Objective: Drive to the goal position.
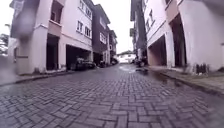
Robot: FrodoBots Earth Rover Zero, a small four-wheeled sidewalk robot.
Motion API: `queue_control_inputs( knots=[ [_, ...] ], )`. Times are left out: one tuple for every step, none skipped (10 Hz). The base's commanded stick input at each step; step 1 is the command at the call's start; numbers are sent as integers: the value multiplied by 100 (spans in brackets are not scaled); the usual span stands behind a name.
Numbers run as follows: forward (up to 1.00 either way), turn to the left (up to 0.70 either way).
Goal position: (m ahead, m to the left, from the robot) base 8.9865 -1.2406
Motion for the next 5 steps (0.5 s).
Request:
queue_control_inputs(
  knots=[
    [70, 0],
    [70, 0],
    [70, 0],
    [70, 0],
    [70, 0]
  ],
)
